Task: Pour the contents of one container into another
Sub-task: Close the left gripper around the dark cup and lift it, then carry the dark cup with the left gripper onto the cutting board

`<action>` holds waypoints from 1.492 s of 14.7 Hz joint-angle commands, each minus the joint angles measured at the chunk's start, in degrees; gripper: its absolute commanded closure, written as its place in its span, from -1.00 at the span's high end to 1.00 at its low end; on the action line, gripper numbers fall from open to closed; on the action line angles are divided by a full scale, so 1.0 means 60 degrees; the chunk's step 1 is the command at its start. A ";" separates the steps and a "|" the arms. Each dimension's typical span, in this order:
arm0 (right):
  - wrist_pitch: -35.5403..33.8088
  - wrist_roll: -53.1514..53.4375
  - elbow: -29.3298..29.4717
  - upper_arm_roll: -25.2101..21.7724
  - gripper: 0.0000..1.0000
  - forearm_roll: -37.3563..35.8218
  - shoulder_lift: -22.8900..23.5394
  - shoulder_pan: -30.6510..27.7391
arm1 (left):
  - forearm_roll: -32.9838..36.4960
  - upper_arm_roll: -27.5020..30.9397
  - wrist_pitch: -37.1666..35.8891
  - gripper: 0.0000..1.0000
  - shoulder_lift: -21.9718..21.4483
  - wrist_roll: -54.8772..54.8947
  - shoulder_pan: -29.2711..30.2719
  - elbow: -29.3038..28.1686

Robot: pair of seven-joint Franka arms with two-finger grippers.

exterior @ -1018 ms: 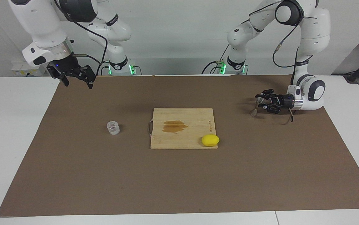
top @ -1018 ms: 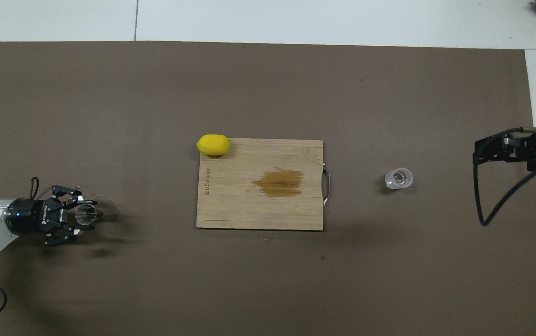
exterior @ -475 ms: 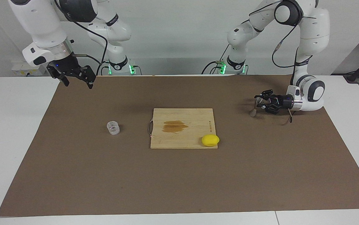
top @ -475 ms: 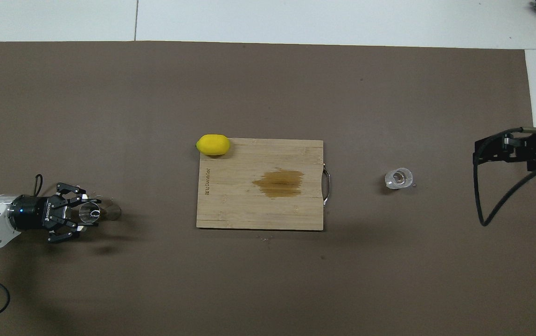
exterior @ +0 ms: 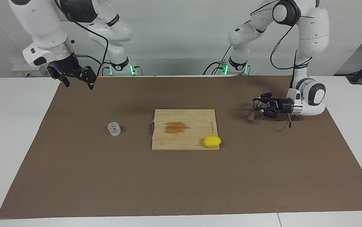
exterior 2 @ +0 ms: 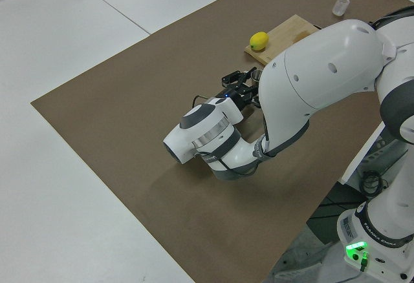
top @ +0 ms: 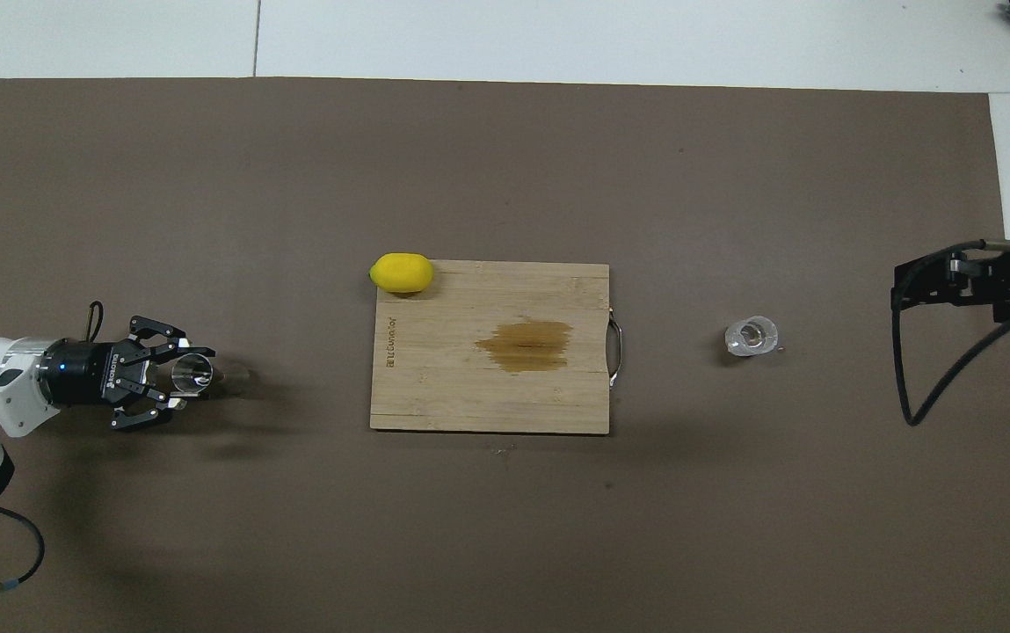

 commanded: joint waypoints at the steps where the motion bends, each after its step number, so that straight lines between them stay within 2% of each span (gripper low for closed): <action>1: -0.0012 -0.0082 -0.0213 0.0058 1.00 0.0100 -0.0211 -0.0092 | -0.0461 0.0123 0.0306 -1.00 -0.0235 -0.0181 -0.0473 -0.0064; 8: -0.0012 -0.0082 -0.0213 0.0058 1.00 0.0100 -0.0211 -0.0107 | -0.1940 0.0122 0.0731 -1.00 -0.0455 -0.0898 -0.1863 -0.0064; 11: -0.0012 -0.0082 -0.0227 0.0044 1.00 0.0100 -0.0211 -0.0106 | -0.2336 0.0079 0.1082 -1.00 -0.0674 -0.1907 -0.2391 -0.0123; 17: -0.0012 -0.0082 -0.0212 0.0044 1.00 0.0100 -0.0211 -0.0092 | -0.3756 0.0049 0.2546 -1.00 -0.1172 -0.2408 -0.3841 -0.0357; 22: -0.0012 -0.0082 -0.0212 0.0058 1.00 0.0100 -0.0211 -0.0092 | -0.5044 0.0049 0.3294 -1.00 -0.1158 -0.2394 -0.5012 -0.0416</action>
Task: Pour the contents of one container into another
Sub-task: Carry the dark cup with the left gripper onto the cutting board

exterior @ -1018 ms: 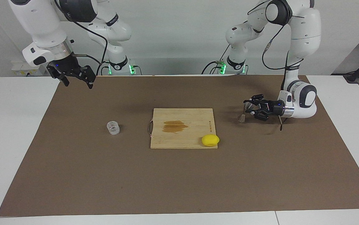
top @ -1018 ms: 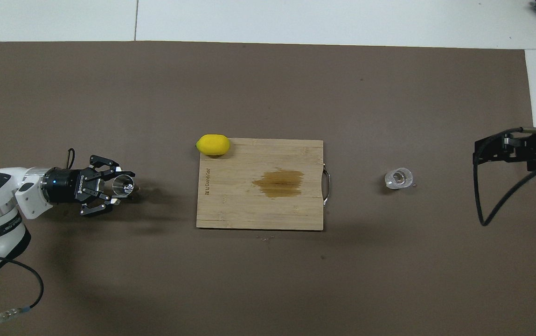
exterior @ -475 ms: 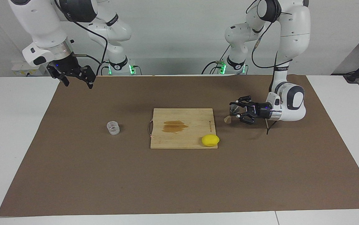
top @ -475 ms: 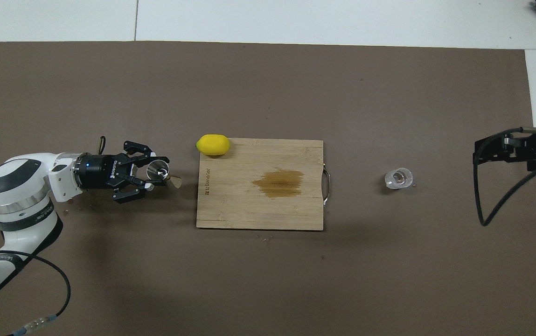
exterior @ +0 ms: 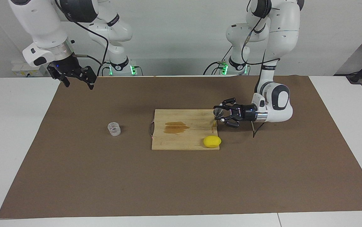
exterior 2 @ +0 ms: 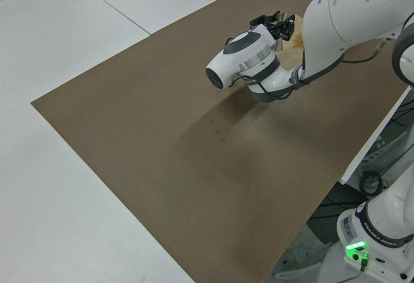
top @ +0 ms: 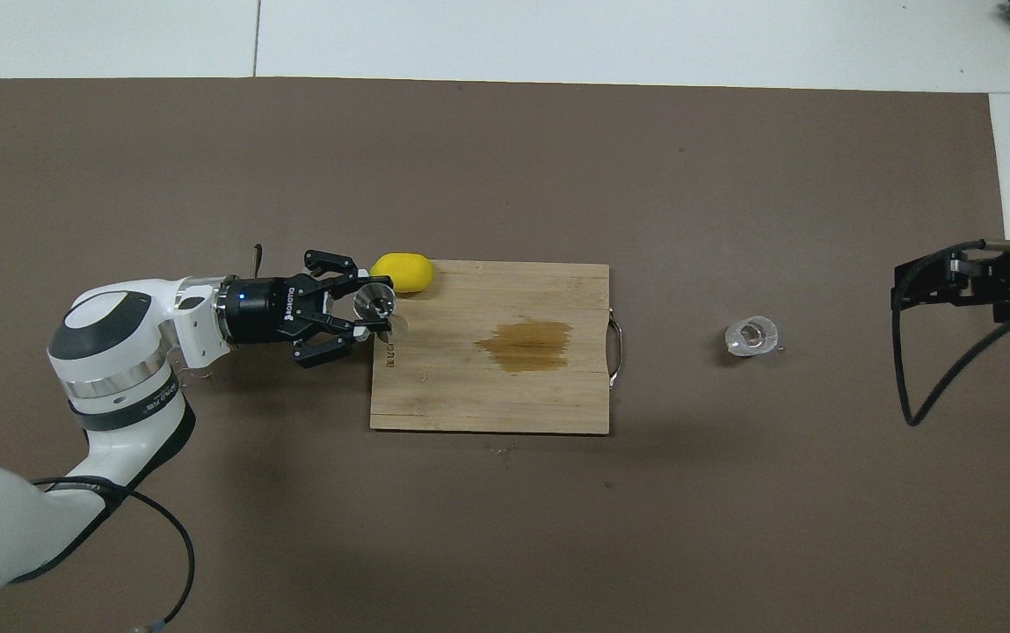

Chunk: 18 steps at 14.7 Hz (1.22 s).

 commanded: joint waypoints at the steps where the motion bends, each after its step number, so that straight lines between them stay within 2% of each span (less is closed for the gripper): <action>1: -0.0012 -0.0082 -0.0212 0.0044 1.00 0.0100 -0.0210 -0.0092 | -0.0912 0.0129 0.0606 -1.00 -0.0298 0.0002 -0.0743 -0.0314; 3: -0.0012 -0.0082 -0.0212 0.0043 1.00 0.0100 -0.0210 -0.0107 | -0.1497 0.0129 0.1017 -1.00 -0.0269 0.0221 -0.1271 -0.0343; 6: -0.0026 -0.0082 -0.0213 0.0058 1.00 0.0100 -0.0210 -0.0106 | -0.2625 0.0129 0.1808 -1.00 -0.0225 0.1915 -0.2061 -0.0372; 10: -0.0012 -0.0082 -0.0227 0.0043 1.00 0.0100 -0.0210 -0.0106 | -0.3549 0.0129 0.2614 -1.00 -0.0210 0.3763 -0.2751 -0.0518; 14: -0.0012 -0.0082 -0.0227 0.0043 1.00 0.0100 -0.0210 -0.0107 | -0.4881 0.0129 0.2791 -1.00 -0.0298 0.4104 -0.3776 -0.0972; 18: -0.0012 -0.0082 -0.0212 0.0043 1.00 0.0100 -0.0210 -0.0106 | -0.5367 0.0114 0.3595 -1.00 -0.0225 0.4675 -0.4099 -0.0987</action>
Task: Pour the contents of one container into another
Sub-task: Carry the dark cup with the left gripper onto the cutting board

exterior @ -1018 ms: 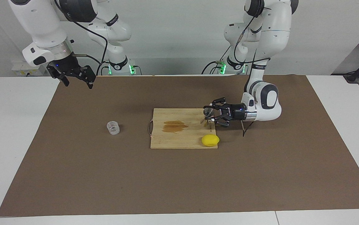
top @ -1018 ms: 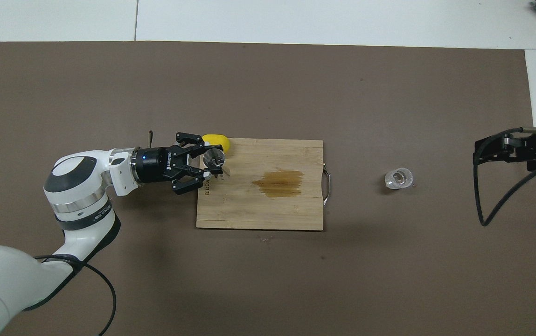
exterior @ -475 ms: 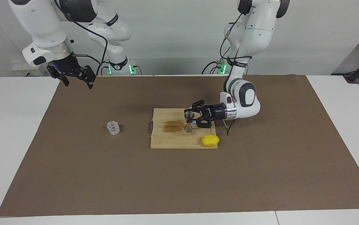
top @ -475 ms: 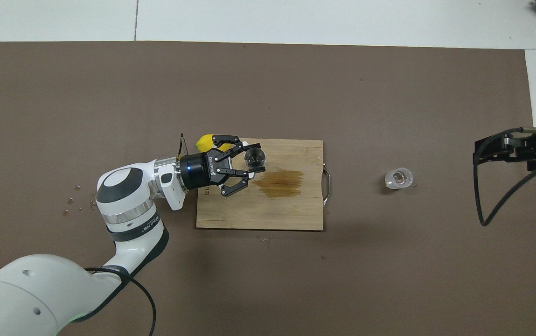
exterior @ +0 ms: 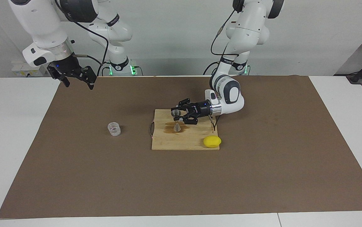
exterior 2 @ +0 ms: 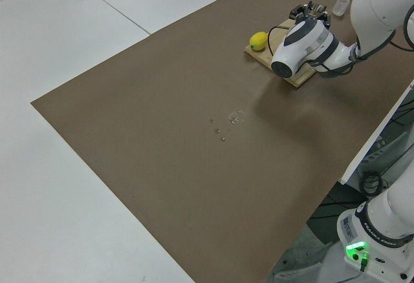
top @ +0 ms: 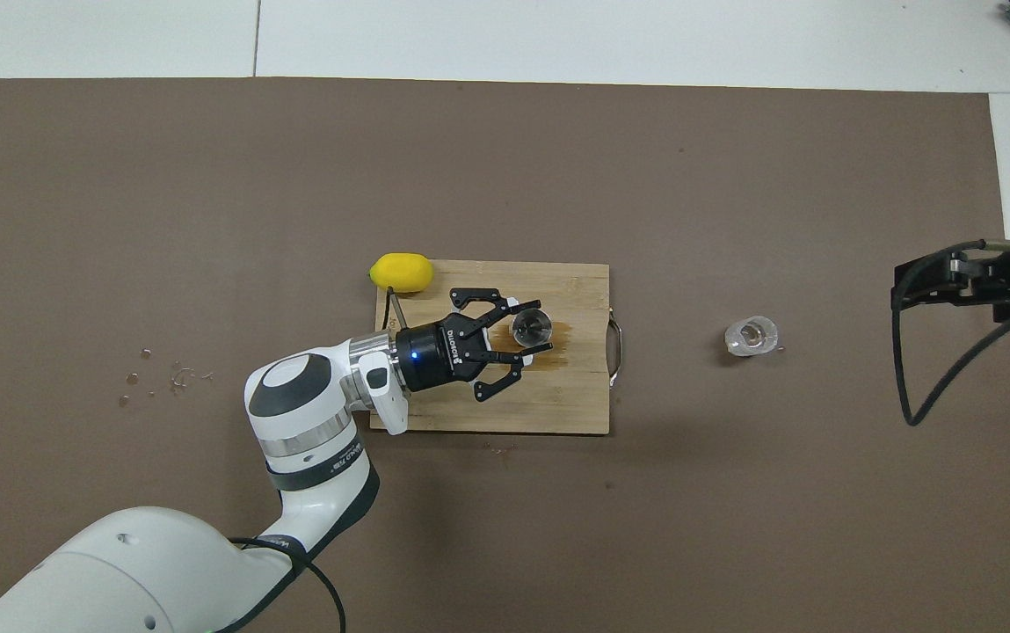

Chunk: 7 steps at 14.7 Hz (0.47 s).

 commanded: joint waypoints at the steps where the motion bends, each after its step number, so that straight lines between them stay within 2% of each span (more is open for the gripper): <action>1: -0.0012 -0.0082 -0.0212 0.0043 1.00 0.0100 -0.0210 -0.0107 | -0.0358 0.0125 0.0581 -1.00 -0.0212 0.0328 -0.0223 -0.0248; 7: -0.0012 -0.0082 -0.0212 0.0043 1.00 0.0100 -0.0210 -0.0107 | -0.0388 0.0140 0.0935 -1.00 -0.0154 0.0343 -0.0369 -0.0248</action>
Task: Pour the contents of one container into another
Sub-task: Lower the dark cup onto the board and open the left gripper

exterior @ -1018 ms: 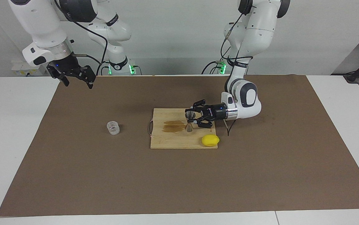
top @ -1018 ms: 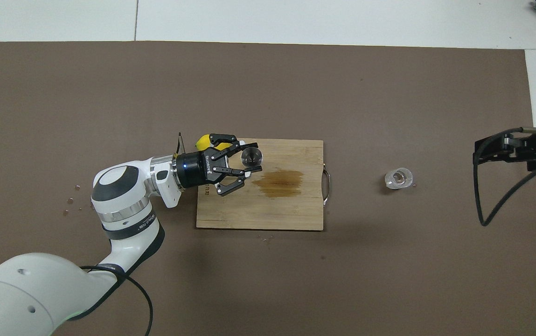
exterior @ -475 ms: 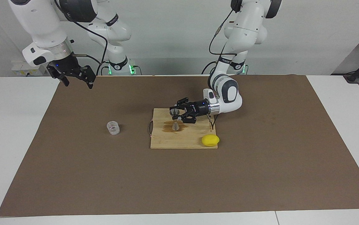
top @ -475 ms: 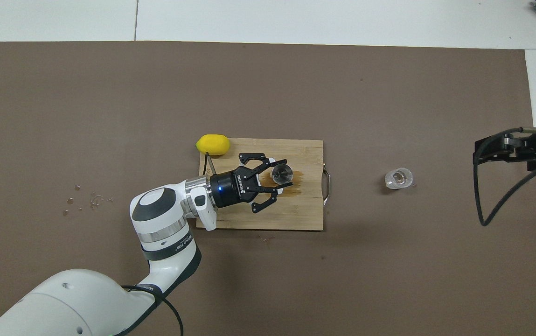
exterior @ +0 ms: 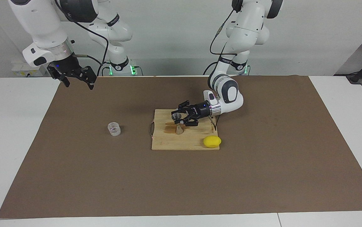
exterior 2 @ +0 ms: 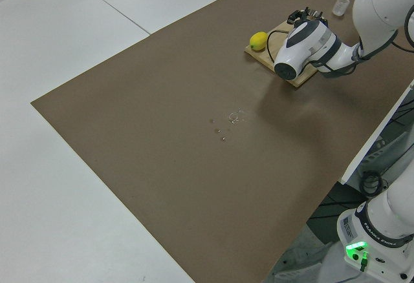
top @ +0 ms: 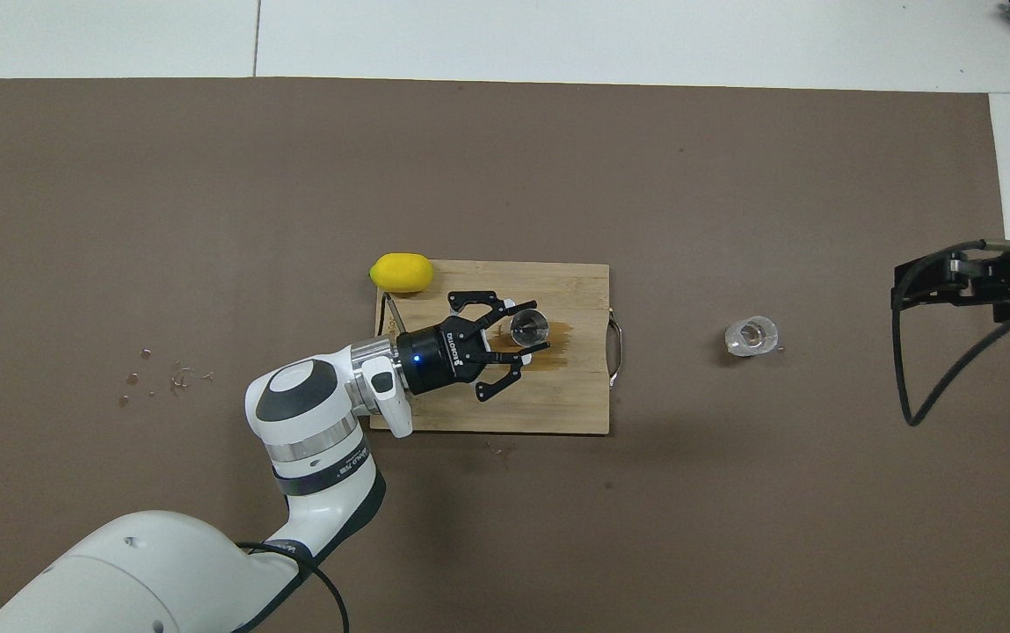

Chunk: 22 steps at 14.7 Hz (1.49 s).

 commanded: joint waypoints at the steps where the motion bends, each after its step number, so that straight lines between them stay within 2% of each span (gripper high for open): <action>1: -0.0012 -0.0082 -0.0227 0.0058 1.00 0.0100 -0.0210 -0.0107 | -0.0234 0.0124 0.0350 -1.00 -0.0150 0.0195 -0.0277 -0.0197; 2: -0.0012 -0.0082 -0.0212 0.0044 1.00 0.0100 -0.0210 -0.0107 | -0.0234 0.0124 0.0350 -0.95 -0.0150 0.0181 -0.0277 -0.0212; 3: -0.0026 -0.0082 -0.0212 0.0058 1.00 0.0100 -0.0210 -0.0107 | -0.0234 0.0139 0.0350 -0.60 -0.0150 0.0181 -0.0262 -0.0212; 5: -0.0041 -0.0068 -0.0212 0.0058 1.00 0.0100 -0.0210 -0.0092 | -0.0234 0.0153 0.0422 0.83 -0.0150 0.0166 -0.0219 -0.0226; 6: -0.0027 -0.0082 -0.0212 0.0044 1.00 0.0100 -0.0210 -0.0106 | -0.0234 0.0168 0.0452 1.00 -0.0150 0.0166 -0.0160 -0.0284; 11: 0.0032 -0.0068 -0.0212 0.0058 1.00 0.0100 -0.0196 -0.0107 | -0.0074 0.0183 0.0102 1.00 -0.0237 0.0151 0.0366 -0.0592; 13: 0.0032 -0.0038 -0.0198 0.0058 1.00 0.0100 -0.0196 -0.0092 | 0.0159 0.0198 -0.0424 1.00 -0.0340 0.0137 0.0688 -0.0957; 17: 0.0047 -0.0082 -0.0198 0.0043 1.00 0.0100 -0.0196 -0.0107 | 0.1973 0.0198 -0.0923 1.00 -0.1041 0.0093 0.2034 -0.1543; 19: 0.0047 -0.0097 -0.0212 0.0058 1.00 0.0100 -0.0196 -0.0107 | 0.3303 0.0198 -0.1172 1.00 -0.1452 0.0078 0.2970 -0.1778; 22: 0.0047 -0.0097 -0.0212 0.0058 1.00 0.0100 -0.0196 -0.0092 | 0.5121 0.0198 -0.2064 1.00 -0.1644 0.0064 0.4260 -0.1838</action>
